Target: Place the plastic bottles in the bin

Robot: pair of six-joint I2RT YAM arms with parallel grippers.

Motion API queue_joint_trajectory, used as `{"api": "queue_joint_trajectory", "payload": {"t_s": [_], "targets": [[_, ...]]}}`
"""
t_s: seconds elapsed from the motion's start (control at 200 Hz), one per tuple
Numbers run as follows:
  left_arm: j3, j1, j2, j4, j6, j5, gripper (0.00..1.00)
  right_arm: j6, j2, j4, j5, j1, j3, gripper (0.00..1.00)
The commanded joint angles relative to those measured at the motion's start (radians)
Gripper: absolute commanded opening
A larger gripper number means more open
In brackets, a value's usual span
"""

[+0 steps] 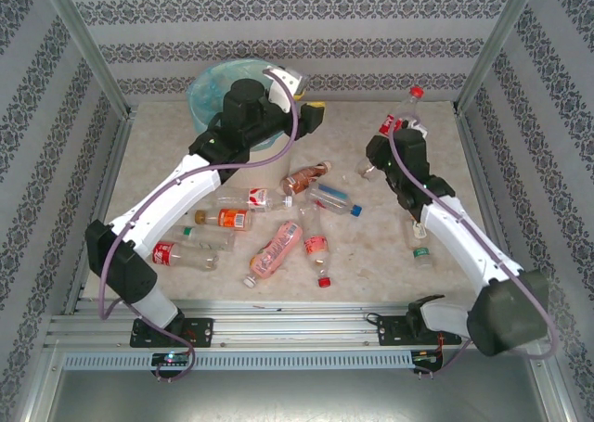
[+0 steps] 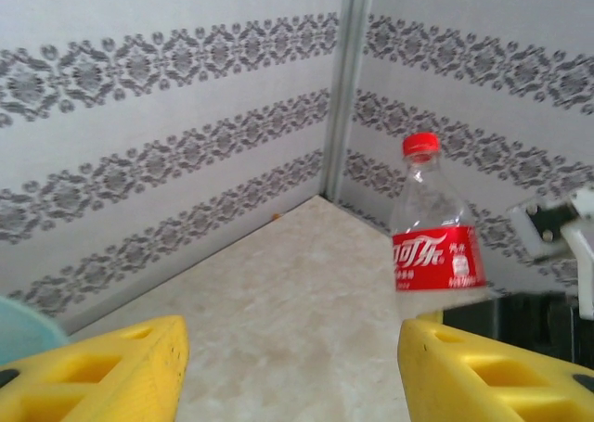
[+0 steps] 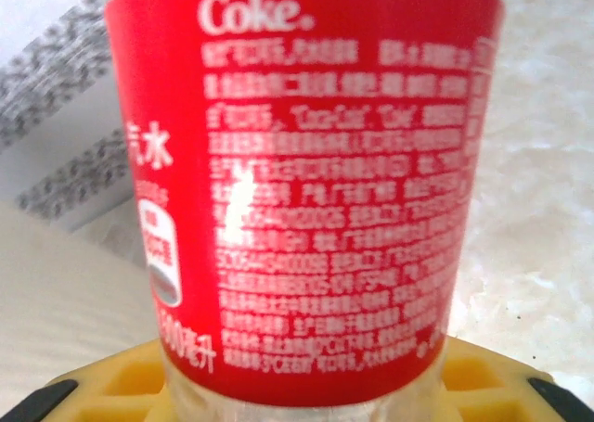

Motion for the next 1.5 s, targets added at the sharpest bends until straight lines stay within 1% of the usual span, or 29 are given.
{"api": "queue_joint_trajectory", "payload": {"t_s": [0.0, 0.105, 0.245, 0.46, 0.605, 0.744, 0.829, 0.914, 1.104, 1.234, 1.309, 1.344, 1.424, 1.494], "targets": [[0.087, -0.002, 0.04, -0.072, -0.078, 0.109, 0.61, -0.201, -0.073, 0.132, -0.19, 0.009, -0.053, 0.34], [0.149, -0.003, 0.07, -0.11, -0.096, 0.161, 0.61, -0.273, -0.119, 0.124, -0.325, 0.016, -0.072, 0.34], [0.195, -0.003, 0.084, -0.15, -0.107, 0.251, 0.62, -0.314, -0.163, 0.117, -0.441, 0.031, -0.092, 0.35], [0.194, -0.003, 0.078, -0.172, -0.13, 0.333, 0.63, -0.375, -0.206, 0.15, -0.534, 0.08, -0.126, 0.35], [0.192, -0.003, 0.087, -0.175, -0.137, 0.348, 0.64, -0.404, -0.206, 0.158, -0.611, 0.122, -0.123, 0.35], [0.19, -0.003, 0.09, -0.158, -0.158, 0.336, 0.62, -0.432, -0.212, 0.16, -0.633, 0.166, -0.129, 0.35], [0.187, -0.003, 0.086, -0.148, -0.169, 0.336, 0.57, -0.441, -0.216, 0.154, -0.637, 0.181, -0.131, 0.35], [0.175, -0.003, 0.075, -0.138, -0.176, 0.333, 0.49, -0.443, -0.22, 0.157, -0.638, 0.191, -0.134, 0.35], [0.123, -0.003, 0.037, -0.096, -0.193, 0.308, 0.28, -0.459, -0.211, 0.158, -0.638, 0.205, -0.129, 0.35], [0.1, -0.003, 0.015, -0.08, -0.198, 0.295, 0.08, -0.458, -0.191, 0.162, -0.634, 0.211, -0.122, 0.36], [0.084, -0.003, 0.004, -0.066, -0.203, 0.28, 0.0, -0.455, -0.183, 0.166, -0.621, 0.216, -0.117, 0.41], [0.079, -0.003, 0.001, -0.057, -0.209, 0.271, 0.0, -0.454, -0.181, 0.167, -0.615, 0.217, -0.114, 0.45], [0.065, -0.001, -0.005, -0.033, -0.227, 0.251, 0.0, -0.45, -0.179, 0.161, -0.581, 0.222, -0.102, 0.65], [0.062, 0.0, -0.006, -0.022, -0.249, 0.221, 0.0, -0.45, -0.184, 0.144, -0.539, 0.222, -0.088, 0.81]]}}
